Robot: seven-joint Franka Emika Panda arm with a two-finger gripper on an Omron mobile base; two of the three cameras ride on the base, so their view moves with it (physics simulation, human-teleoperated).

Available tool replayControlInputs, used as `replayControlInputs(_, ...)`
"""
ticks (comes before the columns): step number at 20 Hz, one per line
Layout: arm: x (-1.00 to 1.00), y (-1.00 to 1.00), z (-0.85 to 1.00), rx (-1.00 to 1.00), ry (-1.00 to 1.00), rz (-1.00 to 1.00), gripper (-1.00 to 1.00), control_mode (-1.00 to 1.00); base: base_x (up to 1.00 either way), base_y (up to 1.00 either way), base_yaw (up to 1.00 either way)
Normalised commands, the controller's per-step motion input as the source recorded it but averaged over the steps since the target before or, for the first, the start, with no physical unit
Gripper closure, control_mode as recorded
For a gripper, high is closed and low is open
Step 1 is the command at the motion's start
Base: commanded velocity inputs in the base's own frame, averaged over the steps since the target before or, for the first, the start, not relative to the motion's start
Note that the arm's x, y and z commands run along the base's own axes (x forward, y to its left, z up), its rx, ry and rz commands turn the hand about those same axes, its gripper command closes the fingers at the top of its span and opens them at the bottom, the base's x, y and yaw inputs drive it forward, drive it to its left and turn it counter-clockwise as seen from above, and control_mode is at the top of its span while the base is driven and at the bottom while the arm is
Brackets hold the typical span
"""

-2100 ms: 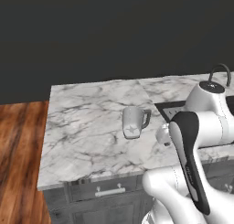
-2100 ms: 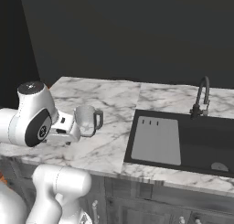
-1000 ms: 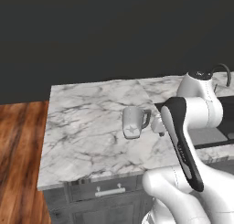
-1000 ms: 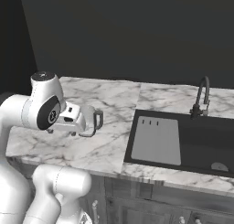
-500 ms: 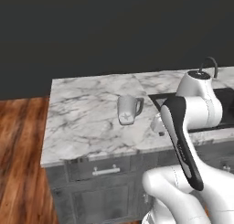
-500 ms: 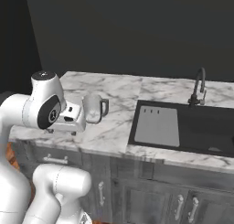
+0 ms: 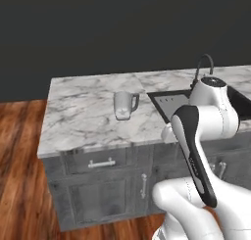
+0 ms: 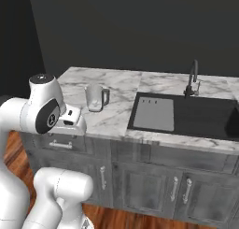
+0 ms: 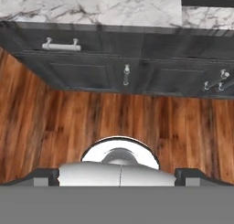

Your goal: Turn on the sink faucet and place the jug under the water for a few seconds to fill it up.

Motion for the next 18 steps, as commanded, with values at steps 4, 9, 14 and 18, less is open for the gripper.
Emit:
replayControlInputs(4,0.0,0.0,0.0,0.0,0.0,0.0,-1.0,1.0,-0.02,-0.9,-0.03)
replayControlInputs(9,0.0,0.0,0.0,0.0,0.0,0.0,-1.0,1.0,0.0,-1.0,-0.01)
replayControlInputs(14,0.0,0.0,0.0,0.0,0.0,0.0,-1.0,1.0,0.0,-0.98,0.0)
replayControlInputs(18,0.0,0.0,0.0,0.0,0.0,0.0,-1.0,1.0,0.03,-0.84,0.0)
